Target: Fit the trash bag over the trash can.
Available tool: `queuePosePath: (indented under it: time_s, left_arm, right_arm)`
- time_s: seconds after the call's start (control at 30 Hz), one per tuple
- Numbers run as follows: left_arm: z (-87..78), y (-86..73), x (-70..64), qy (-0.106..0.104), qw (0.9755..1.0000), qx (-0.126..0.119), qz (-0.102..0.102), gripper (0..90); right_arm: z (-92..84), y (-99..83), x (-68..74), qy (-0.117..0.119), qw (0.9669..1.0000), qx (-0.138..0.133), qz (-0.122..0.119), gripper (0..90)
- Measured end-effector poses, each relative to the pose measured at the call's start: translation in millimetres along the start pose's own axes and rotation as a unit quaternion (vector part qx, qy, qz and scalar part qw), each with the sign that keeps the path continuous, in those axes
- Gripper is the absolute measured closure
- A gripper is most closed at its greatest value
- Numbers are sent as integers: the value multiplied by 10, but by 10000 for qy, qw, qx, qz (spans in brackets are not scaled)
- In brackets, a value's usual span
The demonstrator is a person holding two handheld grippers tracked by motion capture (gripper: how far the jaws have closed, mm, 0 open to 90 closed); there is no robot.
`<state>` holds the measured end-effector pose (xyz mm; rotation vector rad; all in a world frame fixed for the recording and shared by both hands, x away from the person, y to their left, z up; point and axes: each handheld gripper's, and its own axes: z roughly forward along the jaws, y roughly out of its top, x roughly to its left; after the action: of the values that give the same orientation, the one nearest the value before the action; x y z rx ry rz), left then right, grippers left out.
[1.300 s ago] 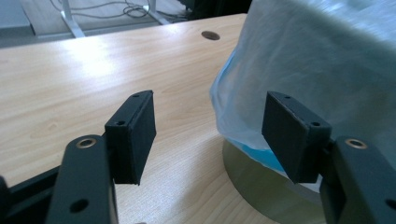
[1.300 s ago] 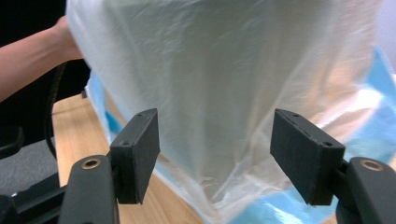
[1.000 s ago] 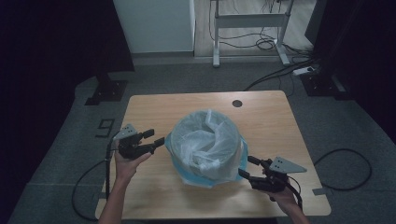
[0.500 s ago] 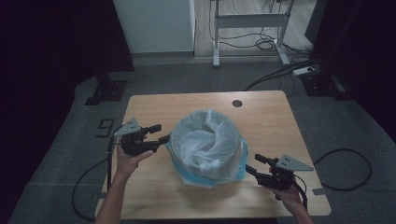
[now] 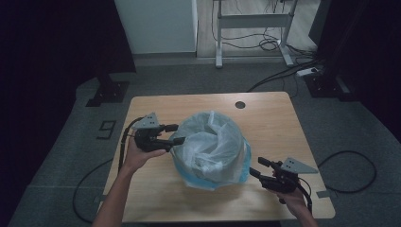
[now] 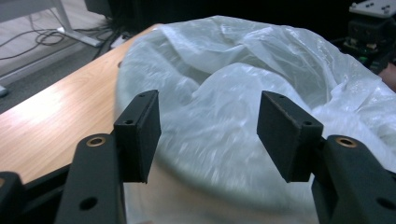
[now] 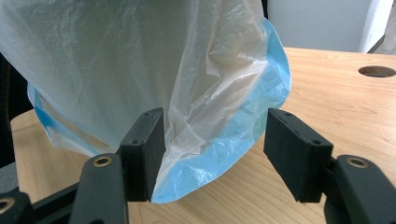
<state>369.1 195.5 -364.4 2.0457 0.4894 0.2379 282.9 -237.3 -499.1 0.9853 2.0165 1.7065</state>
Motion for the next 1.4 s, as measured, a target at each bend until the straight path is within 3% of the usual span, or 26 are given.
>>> queuePosePath:
  time_s: [0.17,0.33,0.53,0.57,0.6,0.87,0.97,1.07,1.23,1.4]
  left_arm:
    - [121,121,-20,-159,9995,239,158,430]
    - [287,218,-67,-385,9956,761,394,517]
    - [445,317,-100,-545,9866,1433,563,654]
    - [445,317,-100,-545,9866,1433,563,666]
    - [505,351,-112,-539,9820,1705,616,677]
    - [670,391,-151,-483,9706,2282,602,649]
    - [671,388,-145,-502,9712,2257,575,628]
    - [615,385,-123,-490,9750,2098,535,588]
    - [454,386,-81,-630,9840,1610,426,545]
    - [381,409,-77,-714,9869,1386,406,527]
  right_arm:
    - [-5,-10,-19,-14,10000,-9,41,380]
    - [-9,-29,-29,-16,10000,29,72,384]
    - [0,-30,-24,-13,10000,37,89,387]
    - [0,-30,-24,-13,10000,37,89,387]
    - [4,-34,-23,-8,9999,35,100,388]
    - [4,-43,-28,-11,9999,61,118,391]
    - [2,-45,-28,-16,9999,74,107,391]
    - [-7,-45,-38,-41,9999,61,130,391]
    - [-16,-47,-52,-76,9998,47,161,391]
    - [-9,-47,-46,-80,9998,59,161,391]
